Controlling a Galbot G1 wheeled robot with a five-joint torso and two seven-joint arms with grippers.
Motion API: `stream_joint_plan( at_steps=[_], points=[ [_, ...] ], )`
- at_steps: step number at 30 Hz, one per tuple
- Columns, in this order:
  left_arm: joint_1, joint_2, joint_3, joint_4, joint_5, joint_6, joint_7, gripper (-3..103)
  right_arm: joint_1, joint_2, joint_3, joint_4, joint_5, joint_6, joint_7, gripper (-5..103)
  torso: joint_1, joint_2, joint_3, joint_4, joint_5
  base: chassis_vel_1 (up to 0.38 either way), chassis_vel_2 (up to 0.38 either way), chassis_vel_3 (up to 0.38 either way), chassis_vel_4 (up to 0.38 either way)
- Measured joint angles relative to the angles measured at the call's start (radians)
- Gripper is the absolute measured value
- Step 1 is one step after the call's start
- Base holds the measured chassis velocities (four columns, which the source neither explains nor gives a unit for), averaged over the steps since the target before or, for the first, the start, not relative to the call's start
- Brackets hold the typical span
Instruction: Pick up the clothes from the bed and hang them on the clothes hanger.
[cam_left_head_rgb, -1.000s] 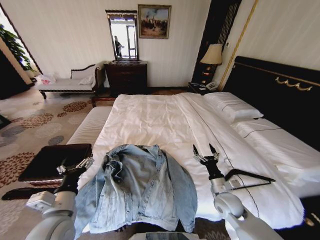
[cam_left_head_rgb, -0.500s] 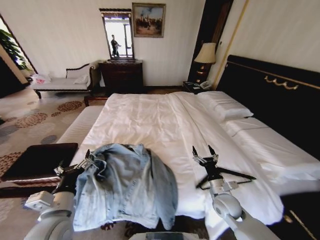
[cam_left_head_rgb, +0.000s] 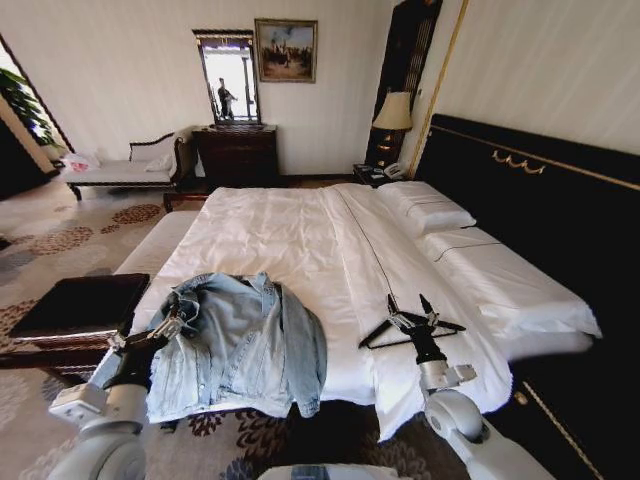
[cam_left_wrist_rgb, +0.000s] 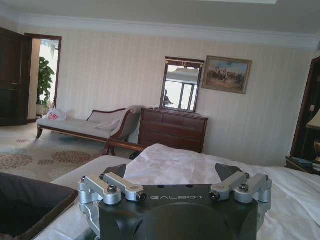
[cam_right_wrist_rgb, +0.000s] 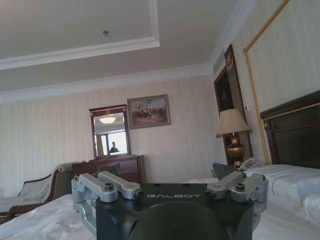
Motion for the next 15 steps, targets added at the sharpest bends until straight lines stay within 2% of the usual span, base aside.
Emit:
stream_joint_plan(
  at_steps=[8,15],
  points=[
    [-0.001,0.001,0.005,0.003,0.007,-0.003,0.000,100,-0.001,0.008,0.003,-0.015,0.003,0.008,-0.004,100,0.002,-0.001,0.001,0.0001,0.0000,-0.036,0.013,0.053,0.001],
    [-0.003,0.001,0.015,0.010,0.018,-0.008,0.000,100,-0.004,0.009,0.010,-0.021,0.010,0.012,-0.004,100,0.000,0.000,0.000,-0.0002,0.0002,-0.079,-0.084,0.055,0.085]
  ],
)
